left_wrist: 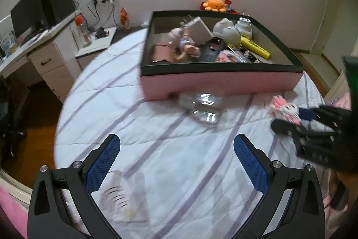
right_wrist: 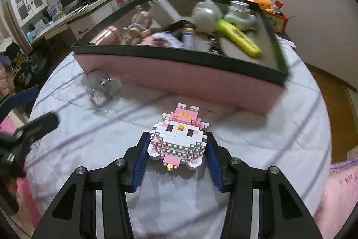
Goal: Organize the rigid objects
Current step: 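Grasp the glass bottle with the left gripper while the right gripper grasps the block cat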
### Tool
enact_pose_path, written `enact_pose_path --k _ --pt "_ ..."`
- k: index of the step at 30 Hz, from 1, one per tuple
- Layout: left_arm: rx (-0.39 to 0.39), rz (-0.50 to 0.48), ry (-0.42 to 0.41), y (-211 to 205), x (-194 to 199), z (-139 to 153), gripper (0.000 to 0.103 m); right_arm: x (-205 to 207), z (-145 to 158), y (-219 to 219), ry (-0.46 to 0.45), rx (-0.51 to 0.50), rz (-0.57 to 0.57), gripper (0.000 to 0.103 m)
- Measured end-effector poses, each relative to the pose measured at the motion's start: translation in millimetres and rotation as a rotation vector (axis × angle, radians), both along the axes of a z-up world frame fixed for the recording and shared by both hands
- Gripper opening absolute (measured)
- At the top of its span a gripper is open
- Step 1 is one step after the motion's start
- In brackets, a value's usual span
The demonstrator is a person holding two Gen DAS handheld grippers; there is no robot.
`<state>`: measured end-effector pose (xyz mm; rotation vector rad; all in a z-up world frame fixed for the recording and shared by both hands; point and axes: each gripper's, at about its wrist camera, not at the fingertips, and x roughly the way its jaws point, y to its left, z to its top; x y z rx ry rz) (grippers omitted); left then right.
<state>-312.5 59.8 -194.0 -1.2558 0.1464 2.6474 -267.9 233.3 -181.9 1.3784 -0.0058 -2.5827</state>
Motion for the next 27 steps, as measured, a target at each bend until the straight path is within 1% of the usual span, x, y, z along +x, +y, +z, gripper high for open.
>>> enact_pose_path --k 5,7,10,13,15,18,19,20,22,24,27 --pt "-0.009 0.020 -0.040 23 -22 -13 0.102 13 -1 23 -0.002 -0.052 0.001 0.049" --pt "-0.019 0.035 -0.058 29 -32 -19 0.102 7 0 22 -0.002 -0.067 0.008 0.049" --pt "-0.057 0.061 -0.062 32 -44 -26 0.102 2 0 23 -0.004 -0.087 0.024 0.049" --pt "-0.049 0.067 -0.070 32 -53 -30 0.100 -1 -1 23 -0.007 -0.105 0.035 0.049" --pt "-0.026 0.048 -0.079 32 -56 -32 0.095 -2 -1 24 -0.007 -0.112 0.039 0.049" --pt "-0.022 0.013 -0.074 36 -58 -35 0.087 -2 -2 23 -0.003 -0.114 0.039 0.049" --pt "-0.011 -0.005 -0.072 38 -59 -36 0.077 -2 -2 23 -0.002 -0.114 0.039 0.049" --pt "-0.004 -0.014 -0.063 38 -59 -35 0.071 -2 -2 22 -0.001 -0.116 0.036 0.049" --pt "0.006 -0.028 -0.057 36 -59 -34 0.063 -2 -2 22 0.002 -0.112 0.033 0.049" --pt "0.029 -0.052 -0.064 32 -56 -33 0.063 -1 -3 21 0.007 -0.104 0.028 0.049" --pt "0.039 -0.080 -0.074 26 -44 -30 0.063 0 -3 20 0.012 -0.100 0.017 0.050"
